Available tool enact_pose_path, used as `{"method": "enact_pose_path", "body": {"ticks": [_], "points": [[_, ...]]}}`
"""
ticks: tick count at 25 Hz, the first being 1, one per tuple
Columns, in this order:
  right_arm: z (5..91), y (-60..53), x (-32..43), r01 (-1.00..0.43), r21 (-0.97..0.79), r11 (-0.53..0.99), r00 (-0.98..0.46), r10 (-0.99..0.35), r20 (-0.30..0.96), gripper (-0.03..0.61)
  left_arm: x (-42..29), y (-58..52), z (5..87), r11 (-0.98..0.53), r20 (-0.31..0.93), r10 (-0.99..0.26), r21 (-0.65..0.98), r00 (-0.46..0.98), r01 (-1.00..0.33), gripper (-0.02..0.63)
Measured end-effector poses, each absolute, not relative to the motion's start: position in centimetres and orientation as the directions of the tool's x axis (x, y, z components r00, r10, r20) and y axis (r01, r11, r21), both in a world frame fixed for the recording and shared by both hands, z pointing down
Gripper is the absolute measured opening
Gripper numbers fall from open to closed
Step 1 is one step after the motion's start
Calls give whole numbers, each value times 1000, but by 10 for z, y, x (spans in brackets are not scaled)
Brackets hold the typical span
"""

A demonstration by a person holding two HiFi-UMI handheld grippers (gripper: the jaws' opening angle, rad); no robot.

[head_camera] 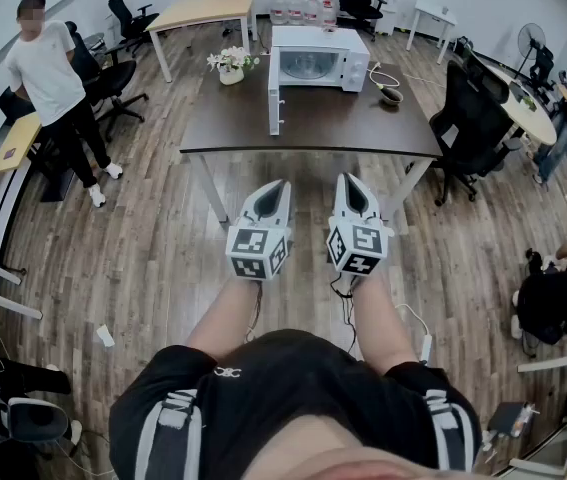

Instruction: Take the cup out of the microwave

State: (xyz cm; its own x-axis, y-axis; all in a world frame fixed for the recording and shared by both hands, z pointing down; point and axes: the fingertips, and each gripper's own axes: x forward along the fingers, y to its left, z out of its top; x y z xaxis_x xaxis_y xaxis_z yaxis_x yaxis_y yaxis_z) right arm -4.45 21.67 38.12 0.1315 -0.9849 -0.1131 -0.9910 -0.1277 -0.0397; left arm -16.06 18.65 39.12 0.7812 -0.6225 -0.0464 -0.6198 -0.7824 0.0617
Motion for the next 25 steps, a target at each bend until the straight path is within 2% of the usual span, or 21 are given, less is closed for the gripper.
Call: {"method": "enact_pose_path", "body": {"ticks": [25], "points": [[381,178,-81,-989,-58,-132,140,-978,-154,0,-193,138,394,-794,-56,-608,43,792,-607,0]]}}
